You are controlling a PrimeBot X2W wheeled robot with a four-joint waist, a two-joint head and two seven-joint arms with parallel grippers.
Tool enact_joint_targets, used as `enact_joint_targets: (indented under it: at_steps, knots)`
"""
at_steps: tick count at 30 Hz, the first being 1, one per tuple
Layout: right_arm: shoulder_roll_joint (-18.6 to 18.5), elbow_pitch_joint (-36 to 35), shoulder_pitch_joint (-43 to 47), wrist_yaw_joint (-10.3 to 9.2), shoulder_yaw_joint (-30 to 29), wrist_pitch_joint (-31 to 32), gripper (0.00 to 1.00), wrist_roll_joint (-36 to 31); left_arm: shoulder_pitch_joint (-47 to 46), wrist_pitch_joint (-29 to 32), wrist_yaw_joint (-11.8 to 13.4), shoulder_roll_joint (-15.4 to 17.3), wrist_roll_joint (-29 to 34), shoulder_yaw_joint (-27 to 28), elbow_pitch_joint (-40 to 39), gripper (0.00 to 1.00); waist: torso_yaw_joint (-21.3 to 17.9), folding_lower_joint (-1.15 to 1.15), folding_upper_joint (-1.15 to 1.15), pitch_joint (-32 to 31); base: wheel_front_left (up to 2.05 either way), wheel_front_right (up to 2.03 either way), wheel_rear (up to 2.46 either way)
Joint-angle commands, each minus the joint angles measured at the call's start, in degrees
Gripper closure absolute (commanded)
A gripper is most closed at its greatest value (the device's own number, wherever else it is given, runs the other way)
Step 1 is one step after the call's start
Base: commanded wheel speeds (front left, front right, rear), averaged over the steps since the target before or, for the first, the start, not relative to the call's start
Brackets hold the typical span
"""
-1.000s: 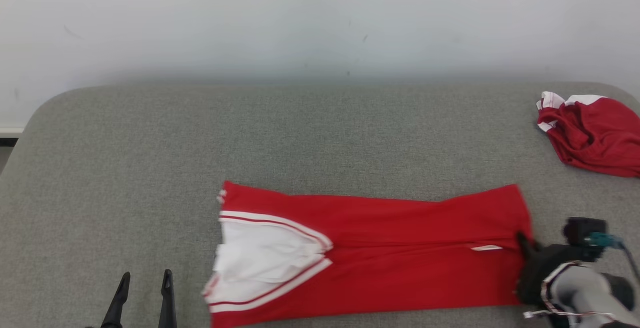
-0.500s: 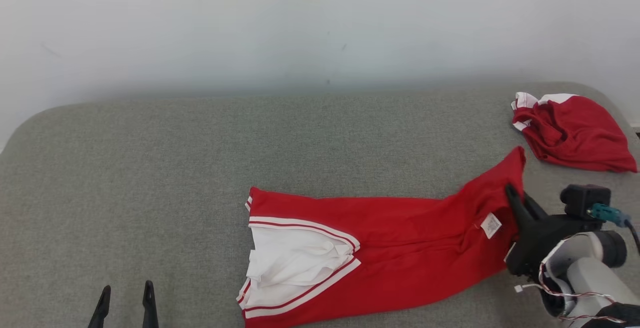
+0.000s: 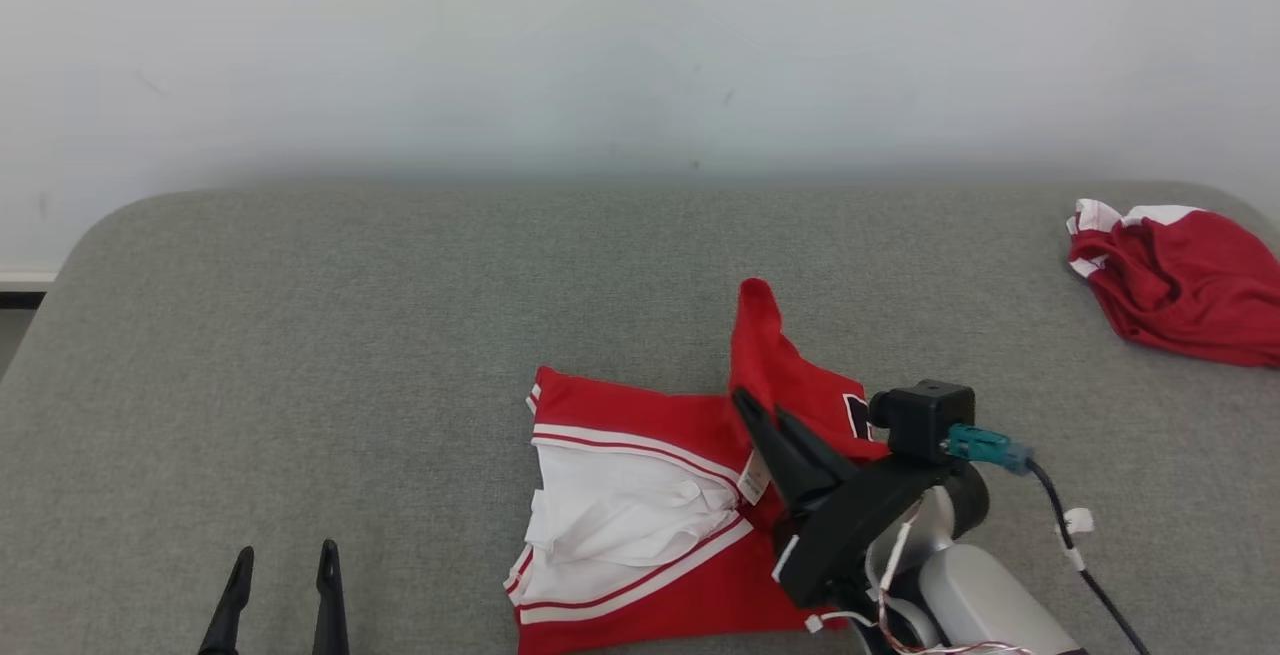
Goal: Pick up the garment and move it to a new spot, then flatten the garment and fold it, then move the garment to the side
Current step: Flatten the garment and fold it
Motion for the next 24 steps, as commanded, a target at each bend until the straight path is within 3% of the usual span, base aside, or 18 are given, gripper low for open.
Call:
enact_joint_targets:
  at_steps: [1, 10, 15, 24]
  knots:
    - [1.1, 0.0, -0.1, -0.17, 0.6, 0.3, 1.00, -0.3, -0.8, -0.2, 0.1, -0.2, 0.3, -0.4, 0.3, 0.00, 1.6, 0.00, 0.00, 0.2, 0.00, 0.00, 0.00]
    - [6.7, 10.1, -5.9, -0.16, 4.3, -0.3, 1.00, -1.5, -3.0, -0.2, 0.1, -0.6, -0.5, -3.0, 1.5, 0.00, 6.0, 0.00, 0.00, 2.0, 0.00, 0.00, 0.00]
    - [7.3, 18.6, -9.8, -0.17, 5.0, -2.9, 1.00, -0.9, -4.5, -0.2, 0.1, -0.7, -1.0, -4.3, 2.6, 0.00, 7.9, 0.00, 0.00, 3.0, 0.00, 0.00, 0.00]
    - [7.4, 25.5, -14.1, -0.17, 13.5, -7.4, 1.00, 6.4, -6.1, -0.2, 0.1, -0.8, -1.5, -5.5, 3.9, 0.00, 9.3, 0.00, 0.00, 3.5, 0.00, 0.00, 0.00]
